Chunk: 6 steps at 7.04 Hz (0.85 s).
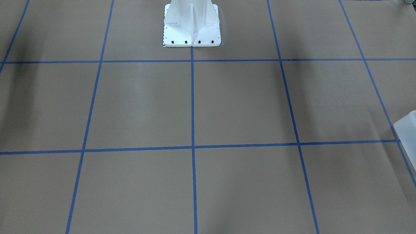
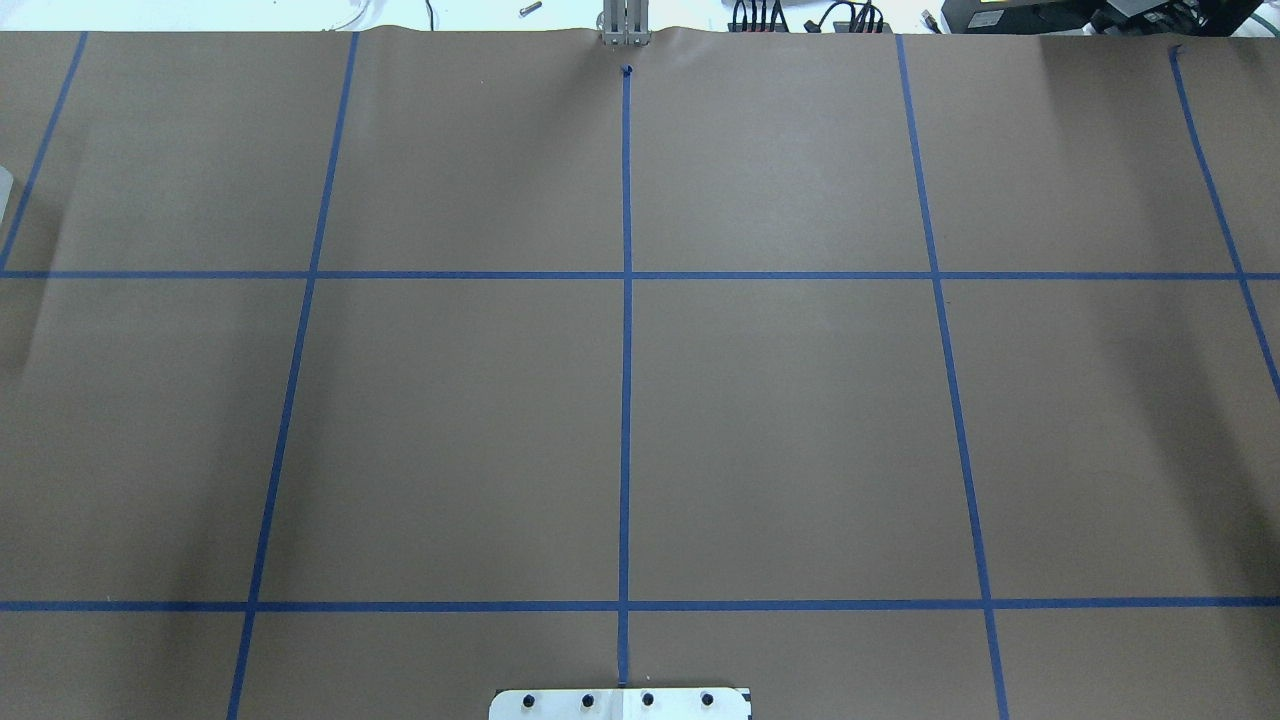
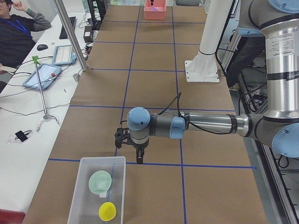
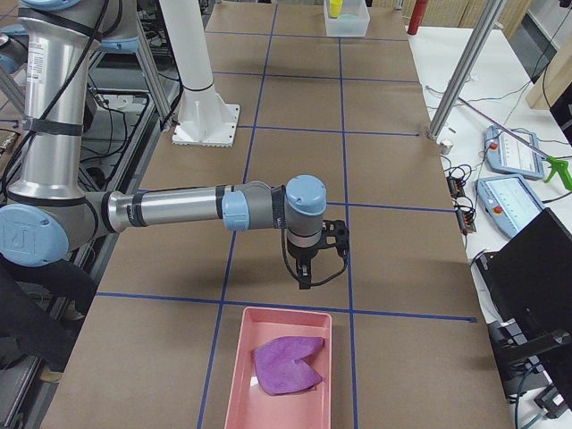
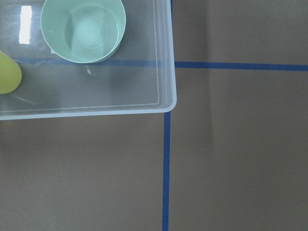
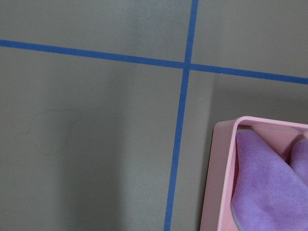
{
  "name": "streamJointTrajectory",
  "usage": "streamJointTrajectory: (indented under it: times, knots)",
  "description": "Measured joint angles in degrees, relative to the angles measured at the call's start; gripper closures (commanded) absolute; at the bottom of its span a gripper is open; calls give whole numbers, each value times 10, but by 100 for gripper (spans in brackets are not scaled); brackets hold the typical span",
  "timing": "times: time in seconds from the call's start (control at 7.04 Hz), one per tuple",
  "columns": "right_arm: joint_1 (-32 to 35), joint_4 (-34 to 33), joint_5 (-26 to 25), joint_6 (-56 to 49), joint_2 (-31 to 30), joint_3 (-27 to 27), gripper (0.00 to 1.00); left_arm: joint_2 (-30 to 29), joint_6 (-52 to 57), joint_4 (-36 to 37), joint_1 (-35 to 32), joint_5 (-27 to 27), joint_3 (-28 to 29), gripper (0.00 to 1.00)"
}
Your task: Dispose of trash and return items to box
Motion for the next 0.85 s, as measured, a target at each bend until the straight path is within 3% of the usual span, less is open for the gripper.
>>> streamJointTrajectory:
  times: [0.85]
  knots:
    - [1, 3, -17, 0, -1, 0, 0, 1, 0, 1, 0, 0, -2, 1]
